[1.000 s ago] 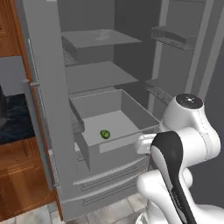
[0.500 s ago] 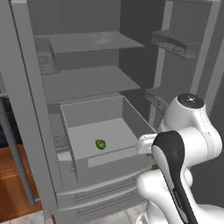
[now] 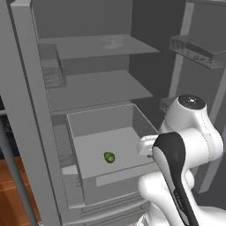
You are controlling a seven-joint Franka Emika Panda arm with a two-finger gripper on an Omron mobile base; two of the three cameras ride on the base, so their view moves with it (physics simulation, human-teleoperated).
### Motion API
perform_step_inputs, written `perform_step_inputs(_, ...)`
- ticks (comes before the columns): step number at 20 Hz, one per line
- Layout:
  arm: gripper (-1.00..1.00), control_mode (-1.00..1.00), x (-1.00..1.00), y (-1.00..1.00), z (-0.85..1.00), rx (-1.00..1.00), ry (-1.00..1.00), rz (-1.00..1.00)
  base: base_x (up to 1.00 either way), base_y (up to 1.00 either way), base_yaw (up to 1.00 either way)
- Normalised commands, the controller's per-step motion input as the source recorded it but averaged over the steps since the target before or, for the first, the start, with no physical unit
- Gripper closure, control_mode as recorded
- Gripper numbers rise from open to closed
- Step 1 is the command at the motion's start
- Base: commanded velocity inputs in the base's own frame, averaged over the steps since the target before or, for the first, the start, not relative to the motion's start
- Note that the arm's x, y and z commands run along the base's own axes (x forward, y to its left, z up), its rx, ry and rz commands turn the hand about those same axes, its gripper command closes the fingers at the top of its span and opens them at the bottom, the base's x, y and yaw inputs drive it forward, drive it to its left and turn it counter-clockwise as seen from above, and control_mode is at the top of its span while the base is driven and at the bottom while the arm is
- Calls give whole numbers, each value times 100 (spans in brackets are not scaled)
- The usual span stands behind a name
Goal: Place the avocado and squash inside the fridge drawer. Close the drawer after placing the vegetables.
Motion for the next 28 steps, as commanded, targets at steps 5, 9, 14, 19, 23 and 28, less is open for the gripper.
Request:
perform_step_inputs(5, 100, 100, 0, 0, 0, 0, 0, 0, -1, -1, 12)
perform_step_inputs(9, 100, 100, 0, 0, 0, 0, 0, 0, 35, 0, 16)
perform_step_inputs(14, 100, -100, 20, -17, 0, 6, 0, 7, 14, -4, 6)
perform_step_inputs(19, 100, -100, 83, -17, -5, 5, 6, 4, 0, 0, 0)
perform_step_inputs(23, 100, -100, 100, -2, -33, 0, 20, 2, 0, 0, 0)
perform_step_inputs(28, 100, -100, 79, 0, -71, 0, 18, 1, 0, 0, 0)
